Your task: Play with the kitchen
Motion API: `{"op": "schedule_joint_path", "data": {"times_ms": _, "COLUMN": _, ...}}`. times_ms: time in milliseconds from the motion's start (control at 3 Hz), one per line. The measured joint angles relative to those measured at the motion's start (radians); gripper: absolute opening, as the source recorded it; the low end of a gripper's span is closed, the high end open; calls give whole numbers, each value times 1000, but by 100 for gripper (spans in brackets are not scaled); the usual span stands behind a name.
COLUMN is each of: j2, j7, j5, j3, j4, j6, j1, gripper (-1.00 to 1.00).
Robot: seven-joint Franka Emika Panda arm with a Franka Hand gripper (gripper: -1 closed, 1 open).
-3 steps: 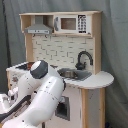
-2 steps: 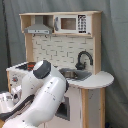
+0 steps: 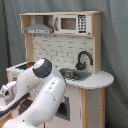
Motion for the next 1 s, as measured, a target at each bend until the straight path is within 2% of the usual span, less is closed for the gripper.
{"op": "schedule_joint_path", "data": {"times_ms": 333, "j2": 3, "j7": -5, "j5": -1, "j3": -84, "j4": -29, "j6": 50, "j1": -6, "gripper": 100}}
{"op": "schedule_joint_path", "data": {"times_ms": 667, "j2": 3, "j7": -25, "j5": -1, "j3": -139, "j4": -16, "j6": 116, "j1": -53, "gripper": 100}}
{"op": "schedule_joint_path", "data": {"times_ms": 1000, "j2": 5, "j7": -98, "j5": 1, "j3": -67, "j4": -8, "j6": 114, "j1": -26, "gripper": 100}}
